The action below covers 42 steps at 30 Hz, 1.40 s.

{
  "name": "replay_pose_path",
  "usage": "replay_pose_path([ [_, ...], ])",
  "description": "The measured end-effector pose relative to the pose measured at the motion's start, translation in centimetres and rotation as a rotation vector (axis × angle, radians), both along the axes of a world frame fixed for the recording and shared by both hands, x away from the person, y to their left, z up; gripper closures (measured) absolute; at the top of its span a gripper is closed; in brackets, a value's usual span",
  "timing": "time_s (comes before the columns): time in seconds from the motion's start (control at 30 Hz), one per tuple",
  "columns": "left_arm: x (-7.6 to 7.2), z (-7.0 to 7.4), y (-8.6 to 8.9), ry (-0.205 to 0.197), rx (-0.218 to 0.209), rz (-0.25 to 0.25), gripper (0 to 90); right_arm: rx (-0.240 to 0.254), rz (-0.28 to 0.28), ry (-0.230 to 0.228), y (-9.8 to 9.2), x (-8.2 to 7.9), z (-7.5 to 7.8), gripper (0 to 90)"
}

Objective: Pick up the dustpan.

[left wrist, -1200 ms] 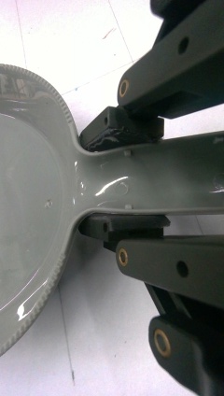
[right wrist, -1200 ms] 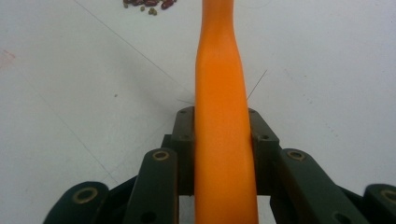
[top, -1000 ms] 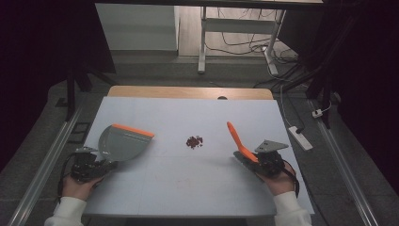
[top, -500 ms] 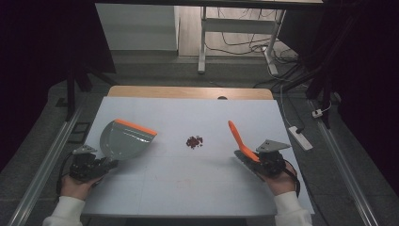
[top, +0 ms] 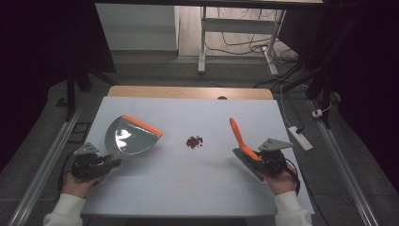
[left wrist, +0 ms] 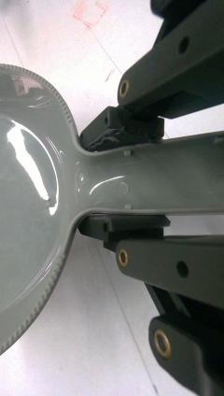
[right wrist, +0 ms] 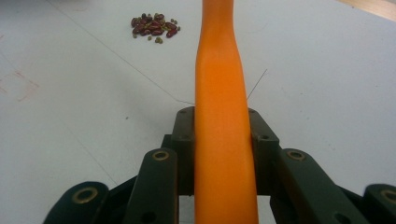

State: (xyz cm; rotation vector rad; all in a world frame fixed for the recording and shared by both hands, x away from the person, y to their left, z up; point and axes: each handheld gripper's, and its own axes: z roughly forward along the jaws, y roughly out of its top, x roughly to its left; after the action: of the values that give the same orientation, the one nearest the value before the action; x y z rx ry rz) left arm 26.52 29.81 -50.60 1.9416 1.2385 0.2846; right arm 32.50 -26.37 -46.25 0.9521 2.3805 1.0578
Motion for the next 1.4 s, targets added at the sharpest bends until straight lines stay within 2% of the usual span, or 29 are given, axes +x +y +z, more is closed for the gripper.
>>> replay_pose_path([
  [0.27,0.6,0.3,0.3,-0.032,-0.009,-0.050,62.2,0.018,-0.005,-0.002,0.4,0.6,0.2,70.6],
  [0.53,0.6,0.8,-0.5,-0.050,-0.001,-0.108,62.2,0.010,-0.010,-0.017,0.5,0.3,0.4,70.5],
  [0.67,0.3,1.1,-1.3,-0.049,0.019,-0.132,62.2,-0.001,-0.017,-0.021,0.3,0.3,0.3,70.6],
  [1.0,0.0,1.4,-2.7,-0.047,0.023,-0.193,62.1,-0.003,-0.003,-0.027,0.6,0.2,0.3,70.6],
  [1.4,0.2,1.1,-4.5,-0.015,0.053,-0.269,62.1,-0.008,0.000,-0.026,0.6,0.2,0.3,70.6],
])
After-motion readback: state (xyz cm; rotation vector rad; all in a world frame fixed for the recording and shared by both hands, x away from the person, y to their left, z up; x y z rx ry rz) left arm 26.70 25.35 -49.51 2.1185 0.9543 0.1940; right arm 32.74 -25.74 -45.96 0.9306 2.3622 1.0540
